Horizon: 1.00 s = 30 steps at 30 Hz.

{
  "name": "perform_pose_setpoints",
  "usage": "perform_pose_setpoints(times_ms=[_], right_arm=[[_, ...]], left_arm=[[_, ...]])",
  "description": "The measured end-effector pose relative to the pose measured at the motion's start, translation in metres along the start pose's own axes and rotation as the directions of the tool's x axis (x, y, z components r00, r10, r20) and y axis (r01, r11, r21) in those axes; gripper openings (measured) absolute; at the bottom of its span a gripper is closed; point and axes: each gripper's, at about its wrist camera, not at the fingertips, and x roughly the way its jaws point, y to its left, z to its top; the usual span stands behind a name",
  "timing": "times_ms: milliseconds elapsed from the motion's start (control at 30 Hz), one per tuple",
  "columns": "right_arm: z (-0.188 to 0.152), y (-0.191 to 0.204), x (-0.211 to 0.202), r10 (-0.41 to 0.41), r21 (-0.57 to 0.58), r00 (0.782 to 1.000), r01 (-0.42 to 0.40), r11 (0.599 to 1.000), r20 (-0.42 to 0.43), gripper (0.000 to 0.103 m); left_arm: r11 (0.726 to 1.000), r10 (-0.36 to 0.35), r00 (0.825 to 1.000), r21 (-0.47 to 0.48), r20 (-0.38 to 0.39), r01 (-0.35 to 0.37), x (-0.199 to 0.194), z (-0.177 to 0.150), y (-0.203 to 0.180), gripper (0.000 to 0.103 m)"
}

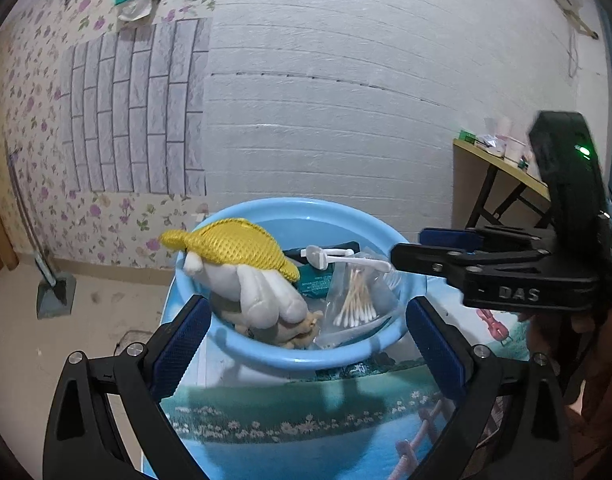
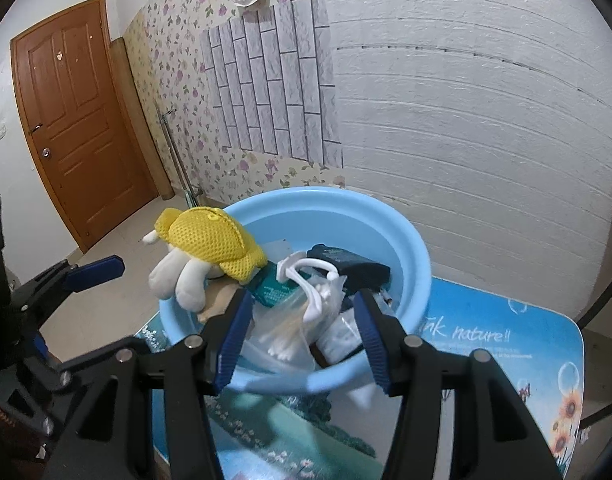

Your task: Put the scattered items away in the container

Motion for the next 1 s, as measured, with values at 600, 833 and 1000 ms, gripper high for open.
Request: perform_pose_setpoints(times_ms=[600,833,1000], right_arm=[[-0.032,0.016,-0.057,-0.058,0.005,0.994,0.058,0.998,0.094,0.063],[-0.053,0.018,-0.087,-0.087,0.036,0.985,0.083,0.996,0.149,0.063],[-0.068,0.013,-0.103,-0.126,0.062,0.981,0.118,0.991,0.15,0.064]], left_arm=[[0.999,0.028,1.0,0.015,-0.007,-0.028,-0.027,-0.021,-0.032,0.098],[1.0,0.01,1.0,-0.006,-0.014,-0.01,-0.039,-0.028,-0.046,0.098],[1.0,0.002,1.0,-0.029,-0.023,-0.002,-0.039,-0.033,-0.056,0.099]])
